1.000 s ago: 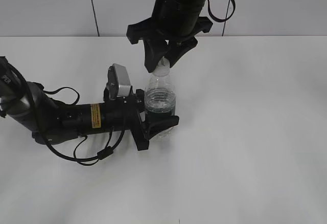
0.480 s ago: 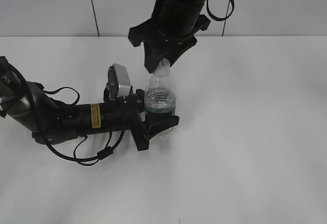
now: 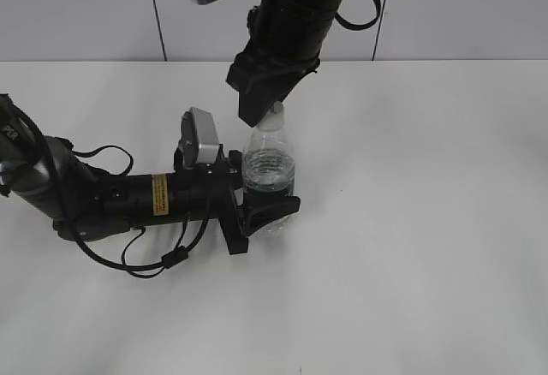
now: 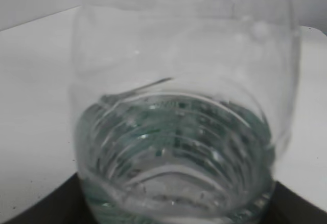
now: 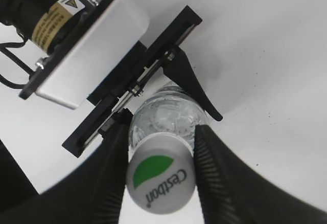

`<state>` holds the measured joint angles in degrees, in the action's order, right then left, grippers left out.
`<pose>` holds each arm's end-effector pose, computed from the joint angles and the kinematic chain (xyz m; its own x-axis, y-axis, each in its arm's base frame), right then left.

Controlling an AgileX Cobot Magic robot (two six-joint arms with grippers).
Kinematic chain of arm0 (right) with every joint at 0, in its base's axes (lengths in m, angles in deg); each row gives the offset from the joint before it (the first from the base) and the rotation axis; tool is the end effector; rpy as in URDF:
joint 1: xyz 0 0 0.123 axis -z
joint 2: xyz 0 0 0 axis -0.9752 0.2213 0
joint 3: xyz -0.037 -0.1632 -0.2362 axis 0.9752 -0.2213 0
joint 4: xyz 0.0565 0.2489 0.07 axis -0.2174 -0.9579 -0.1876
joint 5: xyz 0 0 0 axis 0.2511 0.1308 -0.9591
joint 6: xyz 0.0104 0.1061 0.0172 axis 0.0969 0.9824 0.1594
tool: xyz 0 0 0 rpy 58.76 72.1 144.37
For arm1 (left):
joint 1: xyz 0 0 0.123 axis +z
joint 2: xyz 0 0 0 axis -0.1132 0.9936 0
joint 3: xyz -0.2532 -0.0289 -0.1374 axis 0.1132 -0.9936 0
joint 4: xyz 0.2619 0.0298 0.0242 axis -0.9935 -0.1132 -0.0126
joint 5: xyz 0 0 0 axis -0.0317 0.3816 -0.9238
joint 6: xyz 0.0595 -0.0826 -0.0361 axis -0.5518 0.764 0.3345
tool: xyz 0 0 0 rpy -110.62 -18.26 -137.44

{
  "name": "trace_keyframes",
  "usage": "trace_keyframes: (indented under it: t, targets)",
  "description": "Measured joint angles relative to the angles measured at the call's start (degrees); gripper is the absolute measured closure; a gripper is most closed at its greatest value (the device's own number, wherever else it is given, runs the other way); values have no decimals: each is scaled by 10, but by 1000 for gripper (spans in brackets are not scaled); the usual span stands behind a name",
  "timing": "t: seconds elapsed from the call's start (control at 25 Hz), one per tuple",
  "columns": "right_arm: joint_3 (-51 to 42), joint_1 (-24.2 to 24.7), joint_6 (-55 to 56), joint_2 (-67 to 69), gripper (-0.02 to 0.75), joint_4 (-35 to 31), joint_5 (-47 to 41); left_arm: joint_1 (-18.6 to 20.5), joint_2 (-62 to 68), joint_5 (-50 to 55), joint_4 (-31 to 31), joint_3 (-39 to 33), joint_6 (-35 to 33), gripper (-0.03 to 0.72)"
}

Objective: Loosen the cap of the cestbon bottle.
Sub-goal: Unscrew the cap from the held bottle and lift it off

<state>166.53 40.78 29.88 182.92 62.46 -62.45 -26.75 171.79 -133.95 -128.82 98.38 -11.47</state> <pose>0.3637 0.3012 0.2445 -0.4277 -0.8371 -0.3411 -0.9018 0.4212 0.0971 0.3332 -0.2186 0.0309 -0.1046 0.1538 -0.9825 0.9722 0.2238 -0.0685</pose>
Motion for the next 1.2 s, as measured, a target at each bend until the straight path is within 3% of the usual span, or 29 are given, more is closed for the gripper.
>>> trace_keyframes:
  t: [0.64, 0.96, 1.2]
  targets:
    - [0, -1, 138, 0, 436, 22, 0, 0, 0, -1, -5, 0, 1, 277]
    - [0, -1, 179, 0, 395, 22, -2, 0, 0, -2, -5, 0, 2, 277]
    - [0, -1, 202, 0, 265, 26, -2, 0, 0, -2, -5, 0, 2, 277]
